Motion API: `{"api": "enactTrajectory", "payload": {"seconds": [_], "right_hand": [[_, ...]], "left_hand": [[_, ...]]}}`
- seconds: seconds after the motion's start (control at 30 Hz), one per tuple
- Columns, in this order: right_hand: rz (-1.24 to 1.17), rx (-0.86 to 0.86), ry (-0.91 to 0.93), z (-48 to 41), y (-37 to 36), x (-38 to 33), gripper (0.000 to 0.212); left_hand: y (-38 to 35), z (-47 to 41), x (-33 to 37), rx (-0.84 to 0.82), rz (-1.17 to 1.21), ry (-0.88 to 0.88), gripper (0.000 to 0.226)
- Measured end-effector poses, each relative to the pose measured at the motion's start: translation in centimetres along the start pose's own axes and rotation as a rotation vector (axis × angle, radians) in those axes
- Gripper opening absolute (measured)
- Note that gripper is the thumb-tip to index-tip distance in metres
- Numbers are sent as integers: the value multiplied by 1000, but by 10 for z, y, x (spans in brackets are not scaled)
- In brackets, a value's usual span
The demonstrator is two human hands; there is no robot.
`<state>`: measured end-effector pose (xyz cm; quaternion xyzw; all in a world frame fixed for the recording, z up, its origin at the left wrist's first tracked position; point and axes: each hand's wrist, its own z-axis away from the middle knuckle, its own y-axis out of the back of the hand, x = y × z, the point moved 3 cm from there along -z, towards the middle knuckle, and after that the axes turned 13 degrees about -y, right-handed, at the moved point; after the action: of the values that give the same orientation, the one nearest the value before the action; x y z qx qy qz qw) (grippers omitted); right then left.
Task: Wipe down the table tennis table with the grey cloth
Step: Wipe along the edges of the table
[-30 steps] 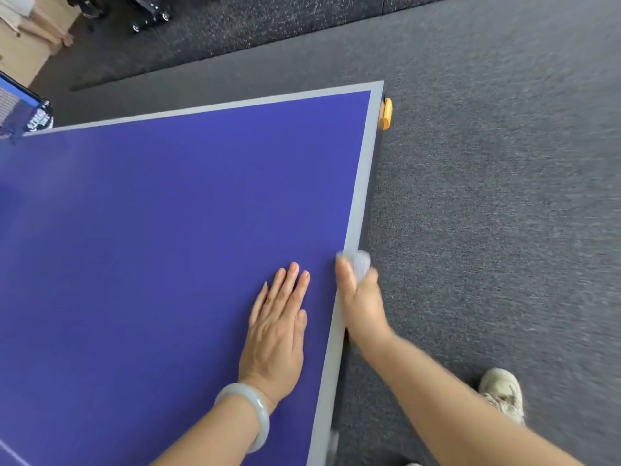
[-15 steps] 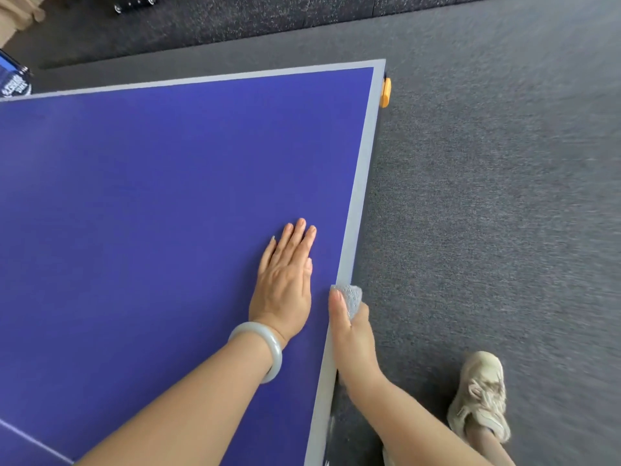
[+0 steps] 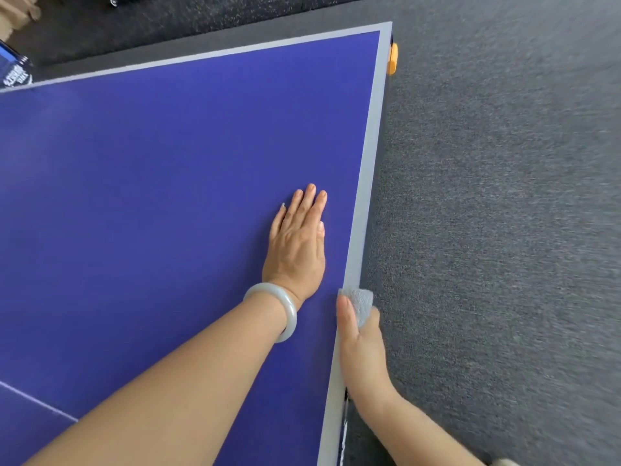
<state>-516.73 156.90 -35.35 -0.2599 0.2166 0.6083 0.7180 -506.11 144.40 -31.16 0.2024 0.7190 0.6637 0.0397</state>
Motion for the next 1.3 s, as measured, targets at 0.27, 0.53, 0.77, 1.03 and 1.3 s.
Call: {"api": "enactTrajectory", "payload": {"seconds": [0.27, 0.53, 0.77, 1.03, 1.3], "right_hand": [[73, -47, 36, -6, 4, -3, 42], [108, -40, 37, -10, 4, -4, 49], [51, 21, 34, 11, 0, 16, 61], [52, 5, 126, 63, 0, 78, 56], [22, 76, 36, 4, 0, 5, 70]], "left_hand": [[23, 36, 12, 191, 355, 82, 35], [19, 191, 45, -134, -49, 11, 56], [13, 190, 44, -131, -103, 38, 57], [14, 188, 44, -106, -64, 28, 57], [14, 188, 45, -78, -58, 33, 60]]}}
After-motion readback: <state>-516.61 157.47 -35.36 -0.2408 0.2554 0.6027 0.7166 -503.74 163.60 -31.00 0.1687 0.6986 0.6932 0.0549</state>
